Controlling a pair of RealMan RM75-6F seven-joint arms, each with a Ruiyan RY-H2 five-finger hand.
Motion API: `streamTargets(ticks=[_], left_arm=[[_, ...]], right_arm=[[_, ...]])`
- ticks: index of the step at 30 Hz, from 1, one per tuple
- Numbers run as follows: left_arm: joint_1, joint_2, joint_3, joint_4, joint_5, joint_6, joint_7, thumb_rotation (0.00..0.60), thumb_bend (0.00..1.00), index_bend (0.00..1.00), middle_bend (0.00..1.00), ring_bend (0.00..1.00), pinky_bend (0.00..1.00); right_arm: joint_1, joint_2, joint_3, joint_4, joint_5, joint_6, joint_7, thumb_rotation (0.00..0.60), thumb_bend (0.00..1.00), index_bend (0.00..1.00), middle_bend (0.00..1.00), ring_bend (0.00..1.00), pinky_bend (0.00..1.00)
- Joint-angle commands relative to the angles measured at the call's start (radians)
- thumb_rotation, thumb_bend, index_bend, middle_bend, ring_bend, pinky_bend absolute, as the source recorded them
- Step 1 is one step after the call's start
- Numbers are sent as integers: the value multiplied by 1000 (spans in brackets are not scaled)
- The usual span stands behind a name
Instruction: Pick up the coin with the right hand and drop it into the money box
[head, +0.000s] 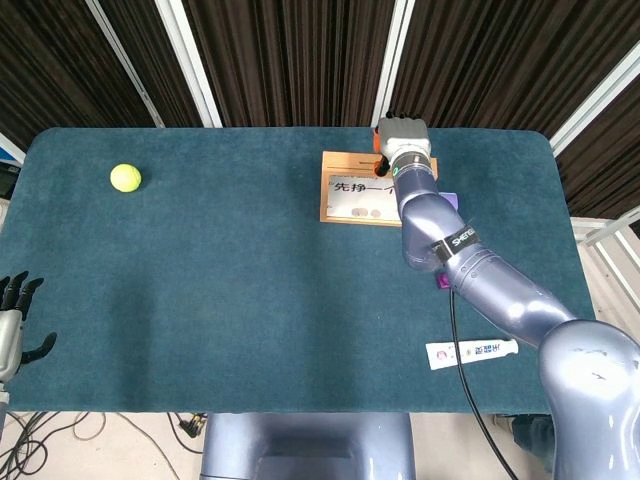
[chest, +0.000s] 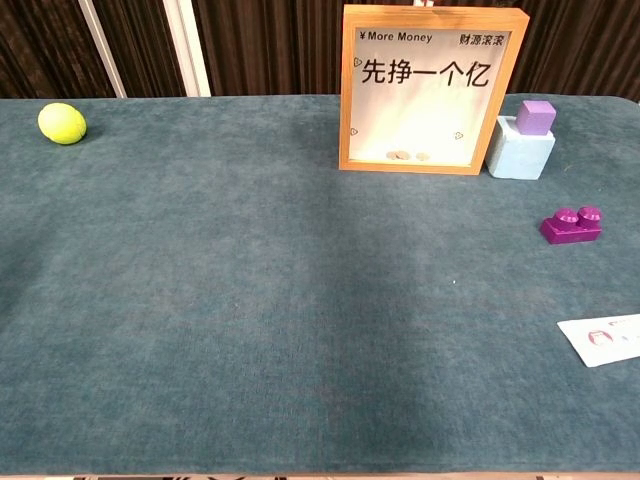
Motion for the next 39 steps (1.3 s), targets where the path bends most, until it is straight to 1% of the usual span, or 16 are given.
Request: streamTargets(ticks=[1,2,5,7,8,10,11,15,17,20,23,26,29,31,35,39], left_arm=[[0,-1,0,1,-2,0,1,600,253,149,29,0,0],[0,-1,-1,1,-2,1,2,600,253,149,29,0,0],[1,-4,-1,2,-2,8,11,600,254,149,29,0,0],[4,-5,0,1,0,13,10,600,255,149,29,0,0],[4,-5,0,1,0,14,9,600,255,149,29,0,0],[4,-5,1,1,2,14,9,600,254,149,29,0,0],[4,-6,2,2,4,13,12,600,254,149,29,0,0],[2,-9,5,3,11,16,21,600,256,149,29,0,0],[1,-11,7,4,17,15,23,600,262,149,29,0,0],[1,-8,9,5,19,13,19,600,265,149,29,0,0],[5,-4,3,3,13,18,7,600,265,149,29,0,0],[8,-2,-2,0,5,25,2,600,265,149,28,0,0],[10,0,-4,-3,10,28,-10,600,264,149,28,0,0],[11,1,-3,-1,22,34,-16,600,265,148,28,0,0],[16,8,2,2,51,53,-22,600,265,147,27,0,0],[19,13,8,14,77,65,-24,600,265,147,26,0,0]], right_arm=[[-10,21,14,-31,-127,-1,30,600,508,328,0,0,0],[-13,24,11,-38,-177,3,44,600,508,328,0,0,0],[-46,38,18,-108,-422,67,165,600,507,318,0,0,0],[-95,69,28,-214,-569,135,271,600,507,300,0,0,0],[-110,81,28,-249,-605,157,297,600,507,284,0,0,0],[-161,121,25,-361,-720,242,374,600,508,255,0,0,0],[-199,146,15,-436,-799,301,417,600,508,240,0,0,0],[-328,218,-31,-658,-1025,494,538,600,508,197,0,0,0],[-408,251,-57,-760,-1129,572,616,600,508,182,0,0,0],[-508,290,-90,-855,-1231,636,713,600,508,147,0,0,0],[-593,304,-144,-907,-1355,720,758,600,507,128,0,0,0],[-698,297,-213,-952,-1514,837,811,600,508,128,0,0,0],[-790,288,-280,-986,-1635,921,843,600,507,128,0,0,0],[-865,286,-341,-1015,-1702,974,850,600,507,118,0,0,0],[-983,299,-424,-1046,-1774,1002,930,600,508,105,0,0,0],[-1102,288,-499,-982,-1860,1035,1014,600,508,104,0,0,0]])
